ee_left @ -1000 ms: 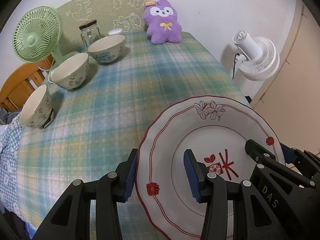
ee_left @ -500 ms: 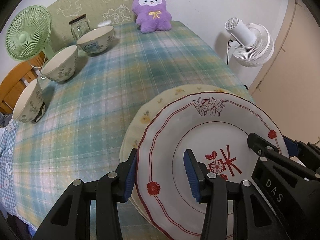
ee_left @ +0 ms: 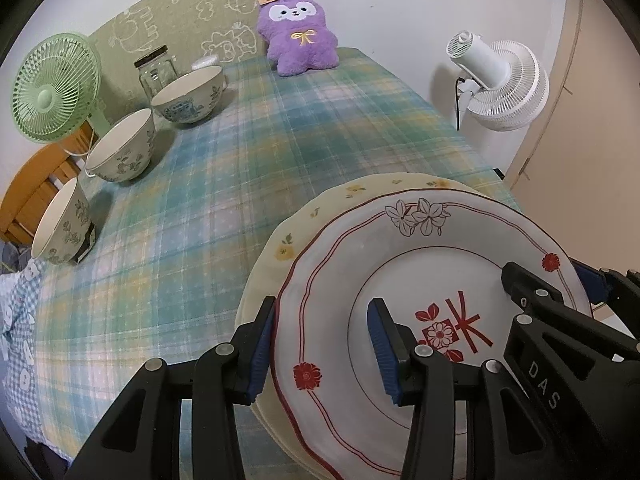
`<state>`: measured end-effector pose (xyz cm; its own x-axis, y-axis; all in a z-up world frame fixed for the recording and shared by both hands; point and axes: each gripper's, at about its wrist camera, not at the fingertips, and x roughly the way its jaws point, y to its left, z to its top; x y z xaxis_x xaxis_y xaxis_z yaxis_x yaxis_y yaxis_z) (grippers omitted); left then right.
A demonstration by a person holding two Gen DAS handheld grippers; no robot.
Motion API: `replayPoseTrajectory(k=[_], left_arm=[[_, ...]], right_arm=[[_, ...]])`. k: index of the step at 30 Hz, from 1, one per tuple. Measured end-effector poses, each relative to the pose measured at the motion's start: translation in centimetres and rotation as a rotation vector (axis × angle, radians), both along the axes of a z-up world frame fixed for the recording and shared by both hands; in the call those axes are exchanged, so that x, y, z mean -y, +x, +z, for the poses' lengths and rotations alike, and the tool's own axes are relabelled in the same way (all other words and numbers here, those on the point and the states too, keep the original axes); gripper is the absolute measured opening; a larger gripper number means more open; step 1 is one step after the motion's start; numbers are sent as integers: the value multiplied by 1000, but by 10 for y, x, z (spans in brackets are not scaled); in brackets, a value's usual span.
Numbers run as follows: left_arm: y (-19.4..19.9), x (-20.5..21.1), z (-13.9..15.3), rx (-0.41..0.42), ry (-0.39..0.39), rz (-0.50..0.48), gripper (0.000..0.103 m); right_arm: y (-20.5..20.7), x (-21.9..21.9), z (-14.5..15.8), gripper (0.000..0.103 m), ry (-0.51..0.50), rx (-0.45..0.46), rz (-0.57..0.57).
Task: Organize plates and bowls
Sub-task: 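Lower the red-rimmed plate onto the deep flower plate with both grippers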
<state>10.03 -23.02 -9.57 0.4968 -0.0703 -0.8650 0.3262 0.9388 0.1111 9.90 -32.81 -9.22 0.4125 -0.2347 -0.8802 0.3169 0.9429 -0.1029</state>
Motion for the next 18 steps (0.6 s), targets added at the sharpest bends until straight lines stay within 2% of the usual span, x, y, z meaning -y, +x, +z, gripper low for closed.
replayPoseTrajectory(k=[11,14,16,18], left_arm=[[2,6,-2,8,18,-13,44],[3,4,-1,-5,8,-5,49],[6,3,0,-17,13,3,58],[8,2,0,-21,20,11,59]], right_arm=[[3,3,-4,46,4,-16,11],[5,2,-5,48,11,-16,8],[6,3,-5,51,27,-14,7],[7,2,-7,52,22,-20,4]])
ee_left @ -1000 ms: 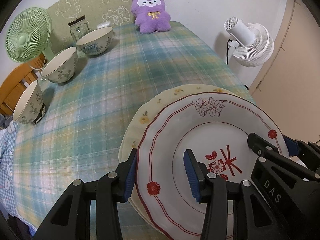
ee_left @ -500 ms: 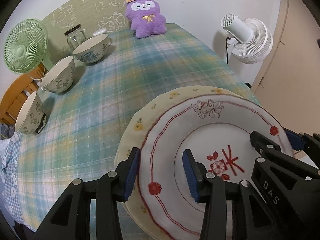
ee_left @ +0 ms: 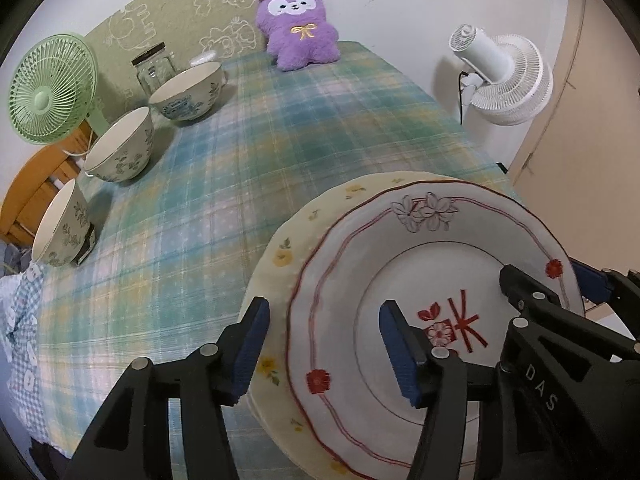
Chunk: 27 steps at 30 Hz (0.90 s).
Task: Organize plates and bowls
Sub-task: 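Lower the red-rimmed plate onto the deep flower plate with both grippers, then open both grippers and pull them back from the stack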
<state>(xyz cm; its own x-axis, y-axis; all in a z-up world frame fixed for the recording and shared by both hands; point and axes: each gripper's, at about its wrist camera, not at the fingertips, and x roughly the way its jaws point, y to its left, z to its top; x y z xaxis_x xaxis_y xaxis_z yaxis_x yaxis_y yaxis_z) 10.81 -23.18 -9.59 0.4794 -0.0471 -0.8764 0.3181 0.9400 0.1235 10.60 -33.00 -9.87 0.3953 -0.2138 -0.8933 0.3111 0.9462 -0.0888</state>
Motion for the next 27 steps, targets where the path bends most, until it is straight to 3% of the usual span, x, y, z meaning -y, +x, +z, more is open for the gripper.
replayPoseTrajectory(k=[6,17,27], left_arm=[[1,-8,5,-15,-30,26,66],[-9,-24,35,29,-65,17,76],[-20,-51,66,67,-97,31,78]], right_arm=[[1,3,3,56,42,-4,-6],[-8,-3,26,59,61,3,-16],[-19,-27,62,60,69,58,13]])
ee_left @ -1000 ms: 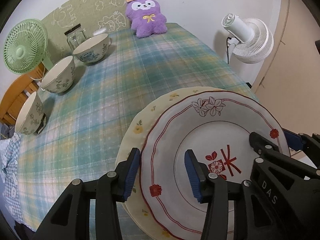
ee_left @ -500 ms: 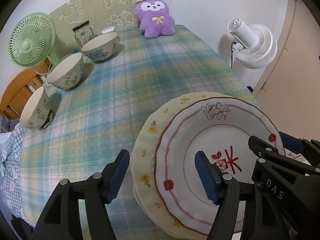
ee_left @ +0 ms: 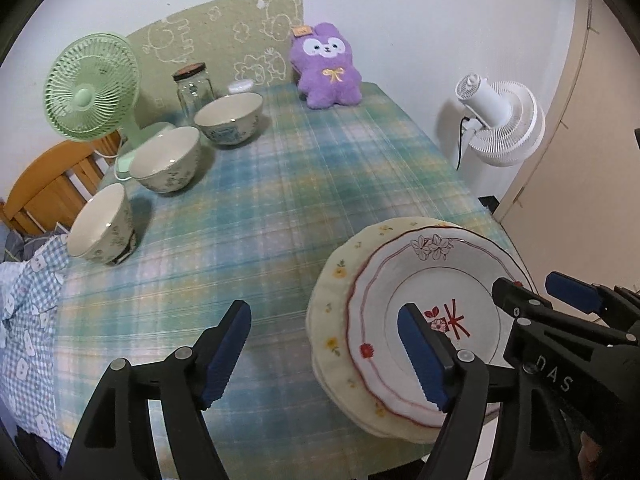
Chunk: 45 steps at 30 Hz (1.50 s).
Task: Organize plates and bowls
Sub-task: 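Open both grippers and pull them back from the stack, then move both grippers to the plain grey-green plate beside the bowls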
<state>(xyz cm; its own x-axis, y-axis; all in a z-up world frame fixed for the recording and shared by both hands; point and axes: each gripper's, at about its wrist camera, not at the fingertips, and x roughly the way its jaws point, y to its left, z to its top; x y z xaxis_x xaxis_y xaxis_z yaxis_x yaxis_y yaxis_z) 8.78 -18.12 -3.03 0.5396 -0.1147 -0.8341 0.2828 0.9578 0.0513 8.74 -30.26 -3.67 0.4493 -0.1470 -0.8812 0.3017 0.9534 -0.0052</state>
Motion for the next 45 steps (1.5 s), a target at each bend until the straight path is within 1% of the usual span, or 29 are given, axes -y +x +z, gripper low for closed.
replayPoseTrajectory(k=[7,12,17,22,25,30,31,33,34,36,39,43,45], left_arm=[[-13,-29,27,35,-48,27,79],[-20,-45,45,67,-69,33,84],[-23,-56,59,82,-91,51,86],[-21,-64,70,83,-109,101,90],[-17,-71,74,84,-129,143,90],[-12,-75,79,110,-104,200,90],[-12,-76,80,117,-105,209,91],[-12,-78,81,145,-119,229,95],[-11,-79,82,159,-118,242,98],[-9,-80,83,176,-106,252,98],[-3,-84,84,177,-96,267,98],[5,-94,83,176,-98,282,98],[12,-103,82,171,-102,288,98]], right_arm=[[-11,-26,32,60,10,58,25],[-19,-39,55,60,23,106,35],[-21,-47,71,60,18,135,55],[-17,-52,86,60,17,163,92],[-8,-57,93,60,15,184,132],[10,-64,101,61,2,205,201],[12,-65,102,61,9,209,213],[16,-69,106,74,19,235,255],[18,-71,107,75,16,254,269],[21,-79,109,76,4,286,300],[31,-92,109,76,-7,268,340],[42,-102,109,77,-23,267,345],[48,-110,109,80,-29,269,340]])
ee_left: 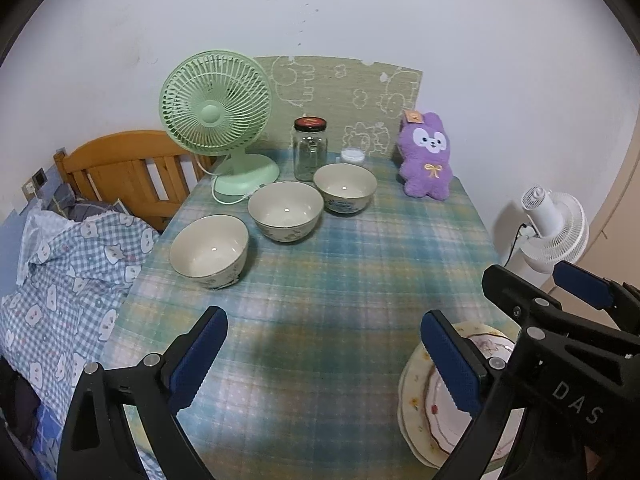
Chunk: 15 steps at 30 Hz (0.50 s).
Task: Organize plates and bowls
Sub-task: 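Move both grippers to the plain grey-green plate beside the bowls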
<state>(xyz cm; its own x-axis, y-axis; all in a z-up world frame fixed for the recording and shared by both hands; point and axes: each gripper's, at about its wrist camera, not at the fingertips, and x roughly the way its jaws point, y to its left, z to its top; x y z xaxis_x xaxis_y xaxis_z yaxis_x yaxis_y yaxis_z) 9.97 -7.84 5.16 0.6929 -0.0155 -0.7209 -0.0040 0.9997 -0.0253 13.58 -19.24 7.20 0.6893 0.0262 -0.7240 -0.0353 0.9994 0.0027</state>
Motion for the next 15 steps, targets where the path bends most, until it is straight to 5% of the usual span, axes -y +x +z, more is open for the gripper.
replayPoseTrajectory(k=[15], left_arm=[[58,-63,-14,-53,43,-49,97]], right_arm=[[55,-73,-19,84,1,-35,-79]])
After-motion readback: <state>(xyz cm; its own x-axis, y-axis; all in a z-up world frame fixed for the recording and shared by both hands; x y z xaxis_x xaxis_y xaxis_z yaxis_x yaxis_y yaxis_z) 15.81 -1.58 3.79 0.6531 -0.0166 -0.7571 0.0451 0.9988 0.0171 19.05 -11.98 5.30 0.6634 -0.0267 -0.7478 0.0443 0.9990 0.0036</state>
